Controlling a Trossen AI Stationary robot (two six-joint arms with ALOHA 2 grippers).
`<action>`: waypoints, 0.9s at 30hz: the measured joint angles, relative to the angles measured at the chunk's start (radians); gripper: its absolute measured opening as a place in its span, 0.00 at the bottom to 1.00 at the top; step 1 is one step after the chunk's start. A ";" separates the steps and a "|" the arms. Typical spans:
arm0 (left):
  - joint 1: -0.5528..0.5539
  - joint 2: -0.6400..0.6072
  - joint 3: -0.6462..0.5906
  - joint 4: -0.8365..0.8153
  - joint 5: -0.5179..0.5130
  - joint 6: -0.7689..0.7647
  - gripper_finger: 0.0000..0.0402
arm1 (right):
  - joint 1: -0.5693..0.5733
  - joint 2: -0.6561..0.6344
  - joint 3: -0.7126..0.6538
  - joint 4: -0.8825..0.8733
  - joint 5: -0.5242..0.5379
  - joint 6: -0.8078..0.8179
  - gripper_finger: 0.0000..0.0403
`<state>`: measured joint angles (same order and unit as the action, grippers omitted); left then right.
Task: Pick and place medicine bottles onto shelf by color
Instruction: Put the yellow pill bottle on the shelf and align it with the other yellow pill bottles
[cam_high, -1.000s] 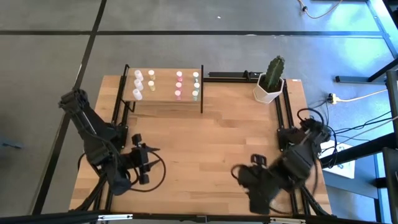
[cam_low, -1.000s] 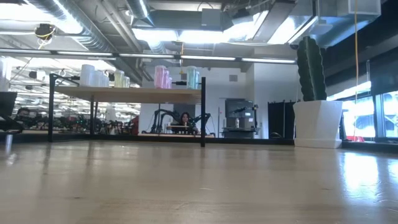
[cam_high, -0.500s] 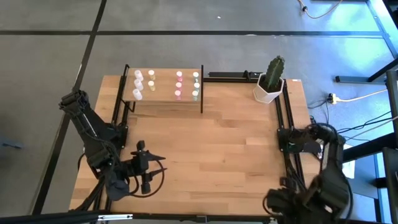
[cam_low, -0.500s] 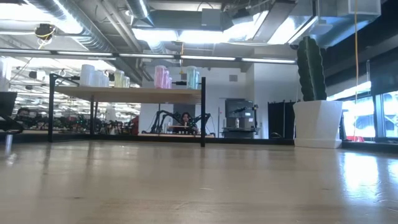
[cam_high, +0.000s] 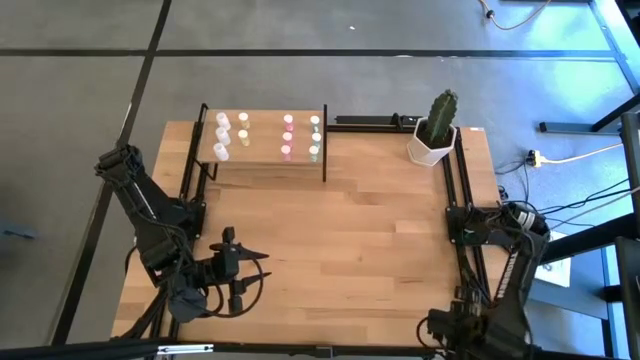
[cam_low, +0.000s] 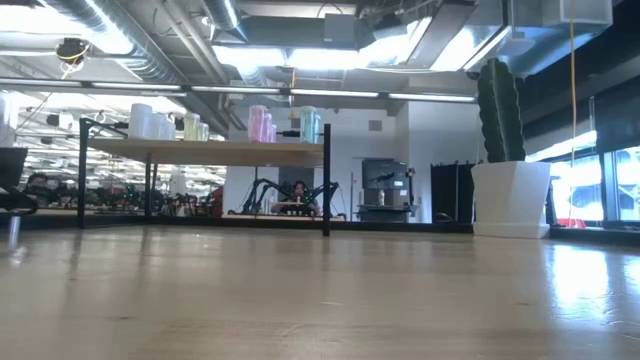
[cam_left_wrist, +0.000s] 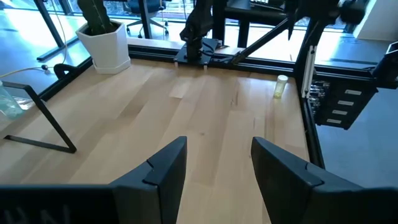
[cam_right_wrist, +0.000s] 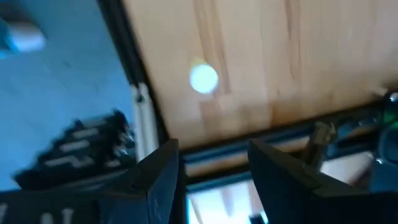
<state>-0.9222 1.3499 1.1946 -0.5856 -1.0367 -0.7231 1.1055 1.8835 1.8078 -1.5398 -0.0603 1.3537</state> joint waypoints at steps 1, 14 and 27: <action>0.000 0.000 0.000 0.000 0.000 0.000 0.43 | -0.008 0.000 -0.019 0.001 -0.030 -0.018 0.49; 0.000 0.000 0.000 0.003 0.001 -0.002 0.43 | -0.028 0.001 -0.159 0.235 0.022 -0.252 0.49; 0.000 0.000 0.000 0.003 0.002 -0.002 0.43 | -0.002 0.000 -0.235 0.316 0.104 -0.232 0.49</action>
<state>-0.9222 1.3495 1.1946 -0.5827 -1.0348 -0.7254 1.1038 1.8839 1.5728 -1.2234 0.0433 1.1216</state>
